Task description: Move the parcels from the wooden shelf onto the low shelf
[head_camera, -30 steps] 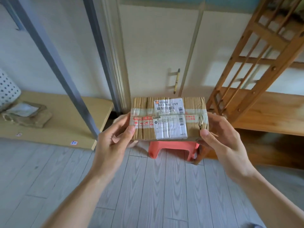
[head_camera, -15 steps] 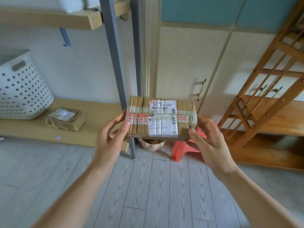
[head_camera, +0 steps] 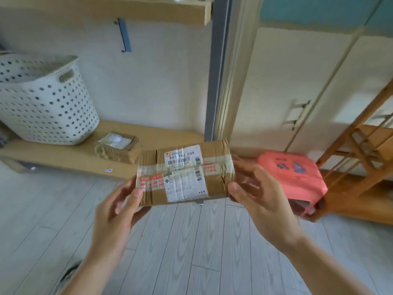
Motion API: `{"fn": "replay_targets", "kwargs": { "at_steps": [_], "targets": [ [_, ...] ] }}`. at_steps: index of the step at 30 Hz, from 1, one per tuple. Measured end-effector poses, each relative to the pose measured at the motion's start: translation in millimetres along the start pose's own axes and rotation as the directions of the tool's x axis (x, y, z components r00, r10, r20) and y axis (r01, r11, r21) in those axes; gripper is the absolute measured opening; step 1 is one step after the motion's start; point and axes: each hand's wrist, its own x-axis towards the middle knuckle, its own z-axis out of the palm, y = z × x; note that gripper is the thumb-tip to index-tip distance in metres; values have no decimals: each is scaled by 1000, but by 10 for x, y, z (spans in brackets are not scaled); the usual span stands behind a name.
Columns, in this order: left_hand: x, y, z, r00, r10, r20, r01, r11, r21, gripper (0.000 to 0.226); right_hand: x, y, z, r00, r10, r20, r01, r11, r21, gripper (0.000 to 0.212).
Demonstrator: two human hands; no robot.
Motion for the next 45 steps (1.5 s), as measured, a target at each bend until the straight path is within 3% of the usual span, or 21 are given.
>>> {"fn": "replay_targets", "kwargs": {
  "at_steps": [4,7,9,12,15,19,22,26,29,35,39,45],
  "targets": [
    [527,50,-208,996,54,65,-61,991,115,48,366,163,370,995,51,-83,-43,994,97,24],
    [870,81,-225,999,41,28,-44,993,111,32,599,210,602,992,82,-99,-67,987,143,23],
    [1036,29,-241,999,50,6,-51,986,160,35,712,286,733,988,107,-108,-90,985,148,23],
    [1271,26,-259,998,26,50,-35,979,201,36,839,399,824,978,157,-140,-128,973,193,24],
    [1550,7,-306,994,-11,109,-15,972,235,17,961,479,972,961,221,-164,-184,960,211,28],
    [2125,-295,-395,990,-129,53,104,935,340,9,1248,778,1396,921,294,-254,-297,955,26,36],
    [2553,-713,-449,979,-205,-11,190,883,429,27,1552,1050,1685,896,321,-308,-383,908,-167,47],
    [2842,-1215,-393,952,-303,-41,282,819,499,45,1891,1445,1891,834,445,-326,-521,831,-197,50],
    [2928,-1395,-258,932,-362,-27,321,788,526,38,1955,1695,1938,747,568,-345,-630,771,-96,45],
    [3019,-1729,-256,892,-451,15,360,731,579,33,2001,1985,1933,649,691,-316,-747,658,-96,53],
    [3044,-1738,-213,880,-456,130,283,725,628,38,1997,2060,1905,667,682,-301,-737,664,-129,68],
    [3018,-1592,-284,862,-471,188,224,686,692,47,1971,1890,1915,738,608,-292,-657,746,-109,81]
  ]
}}
